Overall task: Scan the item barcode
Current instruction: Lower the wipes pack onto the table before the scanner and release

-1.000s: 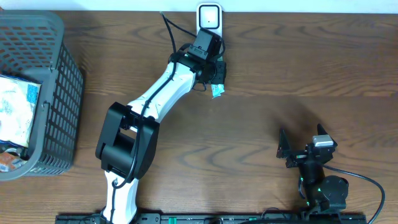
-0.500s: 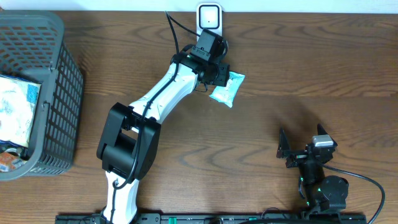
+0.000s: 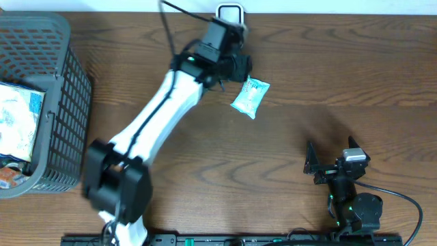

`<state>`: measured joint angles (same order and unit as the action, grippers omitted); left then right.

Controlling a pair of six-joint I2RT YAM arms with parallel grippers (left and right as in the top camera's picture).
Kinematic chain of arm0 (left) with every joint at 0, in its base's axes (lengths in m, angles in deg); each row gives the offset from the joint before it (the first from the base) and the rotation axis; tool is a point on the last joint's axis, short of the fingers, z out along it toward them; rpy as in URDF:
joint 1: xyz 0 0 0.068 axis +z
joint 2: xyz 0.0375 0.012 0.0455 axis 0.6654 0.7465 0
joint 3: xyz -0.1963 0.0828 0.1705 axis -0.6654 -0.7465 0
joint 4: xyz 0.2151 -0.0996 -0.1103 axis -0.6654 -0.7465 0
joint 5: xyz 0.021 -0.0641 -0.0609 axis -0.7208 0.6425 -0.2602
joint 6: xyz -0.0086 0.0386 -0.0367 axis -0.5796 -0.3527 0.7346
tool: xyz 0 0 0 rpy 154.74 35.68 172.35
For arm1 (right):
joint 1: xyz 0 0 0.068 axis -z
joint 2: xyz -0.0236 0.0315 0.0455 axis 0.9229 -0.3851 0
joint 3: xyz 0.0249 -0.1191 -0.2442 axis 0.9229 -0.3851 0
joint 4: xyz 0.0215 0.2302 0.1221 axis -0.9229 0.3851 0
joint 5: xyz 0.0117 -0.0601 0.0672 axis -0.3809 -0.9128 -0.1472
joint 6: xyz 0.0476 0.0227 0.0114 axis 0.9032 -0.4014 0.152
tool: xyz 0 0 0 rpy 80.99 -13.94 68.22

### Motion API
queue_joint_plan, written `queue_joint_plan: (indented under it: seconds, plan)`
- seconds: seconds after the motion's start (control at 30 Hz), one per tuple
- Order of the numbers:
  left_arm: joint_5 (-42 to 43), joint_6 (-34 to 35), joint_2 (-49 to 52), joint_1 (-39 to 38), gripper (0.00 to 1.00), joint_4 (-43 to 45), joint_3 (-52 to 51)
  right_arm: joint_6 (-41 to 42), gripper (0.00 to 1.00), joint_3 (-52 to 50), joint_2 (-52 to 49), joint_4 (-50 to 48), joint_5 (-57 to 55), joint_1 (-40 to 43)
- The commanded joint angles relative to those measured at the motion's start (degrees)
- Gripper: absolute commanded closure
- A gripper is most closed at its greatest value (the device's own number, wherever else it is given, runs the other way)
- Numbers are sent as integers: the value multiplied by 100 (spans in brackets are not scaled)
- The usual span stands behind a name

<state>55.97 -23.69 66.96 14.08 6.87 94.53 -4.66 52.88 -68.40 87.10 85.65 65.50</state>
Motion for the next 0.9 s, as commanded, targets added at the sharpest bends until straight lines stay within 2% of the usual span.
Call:
queue_joint_plan:
  seconds: [0.0, 0.07, 0.1, 0.57, 0.87]
  plan:
    - [-680, -76, -26, 118, 53, -223, -35, 35, 1, -7, 24, 22, 35, -46]
    - [-1215, -74, 74, 122, 77, -446, -35, 35, 0, -7, 24, 22, 35, -46]
    - [-1322, -74, 129, 122, 92, -518, -35, 35, 1, -7, 24, 22, 35, -46]
    - [-1318, 745, 1556, 83, 92, -680, -37, 35, 1, -7, 24, 22, 35, -46]
    - [-844, 962, 1727, -37, 92, -678, -37, 35, 1, -7, 24, 22, 35, -46]
